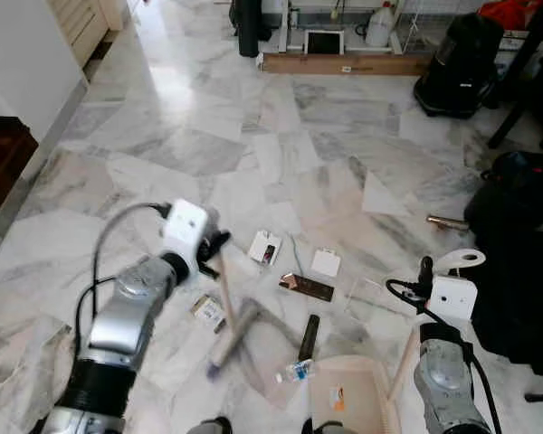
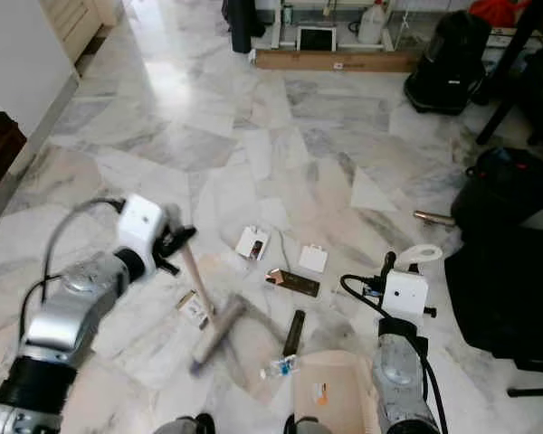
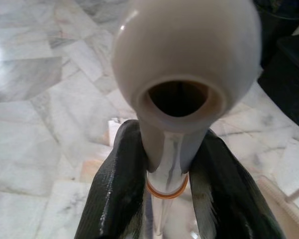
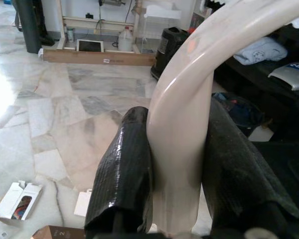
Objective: Sweep floor
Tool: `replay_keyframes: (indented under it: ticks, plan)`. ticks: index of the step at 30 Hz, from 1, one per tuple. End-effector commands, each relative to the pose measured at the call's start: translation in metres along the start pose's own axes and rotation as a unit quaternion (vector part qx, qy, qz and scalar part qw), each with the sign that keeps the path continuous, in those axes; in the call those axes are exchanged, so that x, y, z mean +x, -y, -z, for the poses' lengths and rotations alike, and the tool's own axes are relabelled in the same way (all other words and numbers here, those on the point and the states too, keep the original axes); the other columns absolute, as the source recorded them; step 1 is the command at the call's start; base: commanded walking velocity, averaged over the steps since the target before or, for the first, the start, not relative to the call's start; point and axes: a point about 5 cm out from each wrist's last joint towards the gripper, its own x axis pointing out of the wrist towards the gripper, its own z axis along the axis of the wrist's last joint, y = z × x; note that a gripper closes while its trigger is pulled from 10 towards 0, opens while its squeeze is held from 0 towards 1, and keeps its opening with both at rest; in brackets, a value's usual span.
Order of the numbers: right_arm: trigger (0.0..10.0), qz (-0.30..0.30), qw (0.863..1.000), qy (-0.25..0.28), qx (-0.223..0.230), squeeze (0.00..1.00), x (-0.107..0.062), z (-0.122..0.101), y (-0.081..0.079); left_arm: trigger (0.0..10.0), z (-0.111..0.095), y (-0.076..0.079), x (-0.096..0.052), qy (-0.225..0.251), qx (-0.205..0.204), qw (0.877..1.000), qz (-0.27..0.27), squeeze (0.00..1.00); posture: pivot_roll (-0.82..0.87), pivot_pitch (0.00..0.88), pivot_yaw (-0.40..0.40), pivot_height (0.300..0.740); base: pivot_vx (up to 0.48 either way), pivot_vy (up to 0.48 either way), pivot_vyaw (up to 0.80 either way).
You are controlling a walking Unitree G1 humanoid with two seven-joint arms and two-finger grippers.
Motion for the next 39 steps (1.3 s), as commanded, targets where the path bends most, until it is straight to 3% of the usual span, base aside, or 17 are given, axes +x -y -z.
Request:
replay_keyframes:
  ticks: [1, 5, 13, 18, 22, 24, 32, 35, 39]
  plan:
    - [10.0, -0.002, 1.0, -0.015, -0.002, 0.0, -0.006, 0.007, 0.0, 10.0, 0.0, -0.006, -0.002, -0.003, 0.019, 1.0, -0.017, 0.0, 0.13, 0.172, 0.002, 0.74, 0.0, 0.0, 0.0]
    - [10.0, -0.001, 1.0, -0.016, -0.001, 0.0, -0.006, 0.007, 0.0, 10.0, -0.003, -0.008, -0.004, 0.001, 0.025, 1.0, -0.017, 0.0, 0.14, 0.166, 0.004, 0.74, 0.0, 0.0, 0.0]
    - [10.0, -0.001, 1.0, -0.018, 0.0, 0.0, -0.005, 0.007, -0.001, 10.0, 0.013, 0.01, -0.012, -0.096, 0.028, 0.991, 0.091, 0.0, 0.14, 0.156, 0.006, 0.74, 0.0, 0.0, 0.0]
    - [10.0, 0.001, 1.0, -0.018, 0.0, 0.0, -0.003, 0.006, -0.001, 10.0, 0.019, 0.022, -0.012, -0.134, 0.0, 0.982, 0.13, 0.0, 0.15, 0.15, 0.009, 0.74, 0.0, 0.0, 0.0]
    - [10.0, 0.002, 1.0, -0.018, 0.001, 0.0, -0.002, 0.006, -0.002, 10.0, 0.017, 0.03, -0.01, -0.133, -0.028, 0.98, 0.143, 0.0, 0.14, 0.149, 0.009, 0.74, 0.0, 0.0, 0.0]
    - [10.0, 0.002, 1.0, -0.018, 0.003, 0.0, -0.002, 0.005, -0.003, 10.0, 0.013, 0.036, -0.006, -0.125, -0.069, 0.979, 0.148, 0.0, 0.14, 0.149, 0.013, 0.74, 0.0, 0.0, 0.0]
    - [10.0, 0.004, 1.0, -0.019, 0.007, 0.0, -0.003, 0.007, -0.004, 10.0, 0.003, 0.032, 0.006, -0.088, -0.125, 0.983, 0.097, 0.0, 0.14, 0.152, 0.017, 0.74, 0.0, 0.0, 0.0]
    - [10.0, 0.005, 1.0, -0.019, 0.009, 0.0, -0.003, 0.007, -0.003, 10.0, -0.002, 0.035, 0.009, -0.076, -0.167, 0.979, 0.092, 0.0, 0.14, 0.16, 0.018, 0.74, 0.0, 0.0, 0.0]
    - [10.0, 0.005, 1.0, -0.019, 0.009, 0.0, -0.003, 0.007, -0.002, 10.0, -0.007, 0.037, 0.011, -0.064, -0.178, 0.978, 0.092, 0.0, 0.13, 0.163, 0.017, 0.74, 0.0, 0.0, 0.0]
